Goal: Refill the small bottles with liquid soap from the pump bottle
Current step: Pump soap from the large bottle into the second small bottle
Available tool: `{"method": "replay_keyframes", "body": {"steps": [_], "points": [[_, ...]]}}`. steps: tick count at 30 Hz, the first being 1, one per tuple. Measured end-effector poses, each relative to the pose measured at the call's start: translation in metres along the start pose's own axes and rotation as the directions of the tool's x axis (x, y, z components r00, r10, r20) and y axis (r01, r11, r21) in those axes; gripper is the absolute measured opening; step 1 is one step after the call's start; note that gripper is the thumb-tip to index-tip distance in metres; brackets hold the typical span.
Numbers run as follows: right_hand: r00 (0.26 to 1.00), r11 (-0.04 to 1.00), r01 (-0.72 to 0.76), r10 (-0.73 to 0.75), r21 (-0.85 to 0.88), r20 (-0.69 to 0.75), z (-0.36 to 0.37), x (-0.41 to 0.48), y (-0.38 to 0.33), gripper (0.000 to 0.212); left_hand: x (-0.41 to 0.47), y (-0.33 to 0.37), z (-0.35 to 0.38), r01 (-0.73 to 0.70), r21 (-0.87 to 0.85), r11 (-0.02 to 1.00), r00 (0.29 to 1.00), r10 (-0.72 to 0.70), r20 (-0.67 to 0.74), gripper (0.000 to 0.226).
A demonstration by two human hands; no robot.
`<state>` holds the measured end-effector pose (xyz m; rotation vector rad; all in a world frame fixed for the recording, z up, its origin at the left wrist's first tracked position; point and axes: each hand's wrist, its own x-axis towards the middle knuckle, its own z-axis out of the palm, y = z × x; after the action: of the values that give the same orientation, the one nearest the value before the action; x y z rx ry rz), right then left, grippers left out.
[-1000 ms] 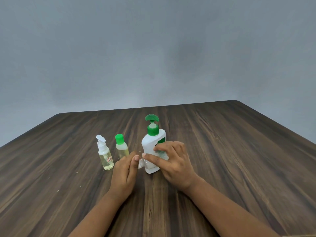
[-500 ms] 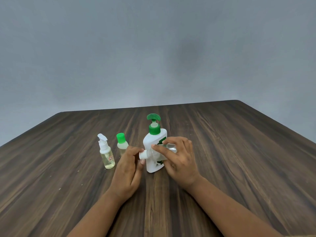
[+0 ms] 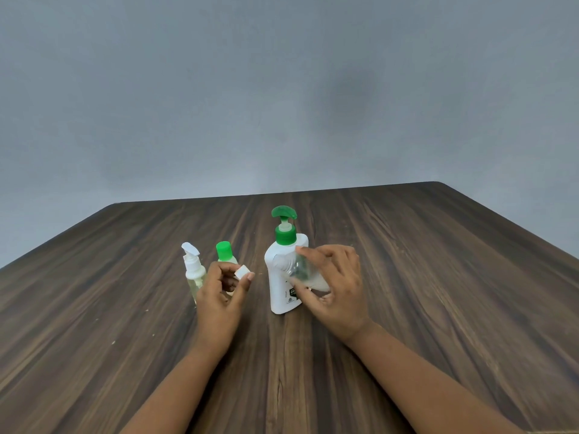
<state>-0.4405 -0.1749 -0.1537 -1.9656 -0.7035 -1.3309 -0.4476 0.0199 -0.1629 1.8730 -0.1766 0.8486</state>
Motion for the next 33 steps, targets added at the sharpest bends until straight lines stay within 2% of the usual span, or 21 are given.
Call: {"method": "replay_keyframes", "body": {"steps": [3,6,10,13,16,20,23,27,30,33], "points": [[0.993,0.987,-0.116,0.114,0.109,0.022,-0.004,0.001,-0.001,0.048,0.000,-0.006,0.001,0.024,0.114,0.993,1.000,-0.023,-0.004,0.027],[0.976,0.945,-0.216,0.212,0.245,0.044,-0.007,0.002,-0.003,0.045,-0.002,-0.004,0.000,-0.021,0.172,0.985,0.999,0.012,0.052,0.033],[0.968,0.937,-0.251,0.245,0.244,0.056,-0.008,0.002,-0.004,0.045,-0.005,0.000,-0.005,-0.142,0.374,0.917,0.988,0.107,0.113,0.026],[0.965,0.936,-0.262,0.255,0.235,0.061,-0.008,0.002,-0.003,0.045,-0.005,-0.001,-0.008,-0.085,0.508,0.857,0.993,0.030,0.115,0.029],[0.965,0.937,-0.262,0.250,0.229,0.081,-0.007,0.001,-0.002,0.044,-0.005,-0.005,-0.008,-0.072,0.666,0.742,0.994,0.001,0.107,0.034],[0.961,0.931,-0.276,0.264,0.241,0.080,-0.007,0.002,-0.003,0.044,-0.005,-0.006,-0.007,-0.046,0.718,0.695,0.990,-0.066,0.127,0.043],[0.955,0.921,-0.298,0.289,0.251,0.070,-0.008,0.001,-0.004,0.052,-0.006,-0.004,-0.006,-0.096,0.683,0.724,0.992,0.017,0.122,0.036],[0.949,0.910,-0.314,0.301,0.272,0.091,-0.006,0.001,-0.006,0.064,-0.002,0.007,-0.007,-0.223,0.468,0.855,0.972,0.234,0.035,0.023],[0.941,0.880,-0.325,0.336,0.346,0.028,-0.002,0.003,-0.007,0.055,0.010,0.034,-0.008,-0.319,0.261,0.911,0.939,0.341,-0.039,0.016],[0.941,0.881,-0.295,0.336,0.371,-0.047,0.001,0.002,-0.005,0.043,0.034,0.073,-0.006,-0.334,0.131,0.933,0.932,0.348,-0.103,0.010]]}}
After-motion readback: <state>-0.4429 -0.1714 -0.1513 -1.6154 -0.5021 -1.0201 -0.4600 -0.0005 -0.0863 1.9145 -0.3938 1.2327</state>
